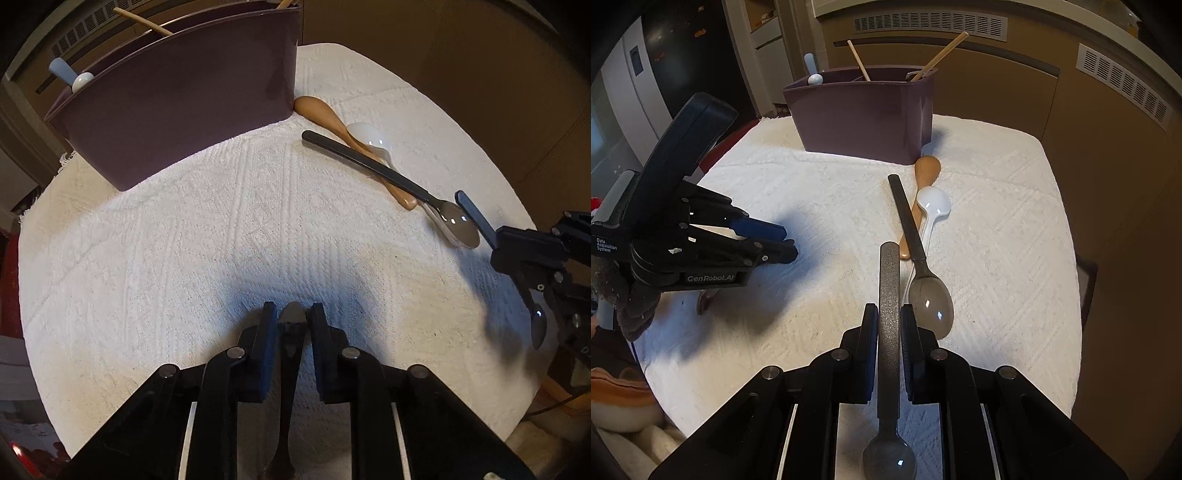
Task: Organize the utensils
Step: 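Carry the dark spoon and smiley-face spoon up over the purple caddy with both grippers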
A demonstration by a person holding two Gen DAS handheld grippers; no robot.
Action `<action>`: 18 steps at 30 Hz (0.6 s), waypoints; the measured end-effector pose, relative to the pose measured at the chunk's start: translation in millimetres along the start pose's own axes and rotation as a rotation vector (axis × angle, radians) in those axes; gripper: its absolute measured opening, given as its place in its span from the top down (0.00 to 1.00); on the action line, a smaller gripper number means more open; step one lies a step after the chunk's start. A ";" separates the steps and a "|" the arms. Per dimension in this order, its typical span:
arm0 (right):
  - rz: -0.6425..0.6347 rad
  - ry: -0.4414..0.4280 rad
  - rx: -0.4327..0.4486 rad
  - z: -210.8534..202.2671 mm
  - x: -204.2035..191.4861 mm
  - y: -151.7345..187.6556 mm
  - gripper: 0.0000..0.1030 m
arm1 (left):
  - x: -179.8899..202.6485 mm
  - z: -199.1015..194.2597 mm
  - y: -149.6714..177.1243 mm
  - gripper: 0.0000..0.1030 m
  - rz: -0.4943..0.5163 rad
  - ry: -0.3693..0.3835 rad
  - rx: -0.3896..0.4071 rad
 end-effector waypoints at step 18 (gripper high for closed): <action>-0.050 -0.026 0.130 -45.3 -37.9 -18.3 0.88 | -1.6 -133.3 33.7 0.85 -0.091 -0.193 0.345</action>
Point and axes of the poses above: each gripper's, at about its wrist camera, not at the fingertips, and z roughly the way its jaws point, x to its right, y to its underside, the point moved 3 cm from there along z, roughly the way its jaws point, and after that the axes turned 15 degrees about z, right-handed, at the moved point
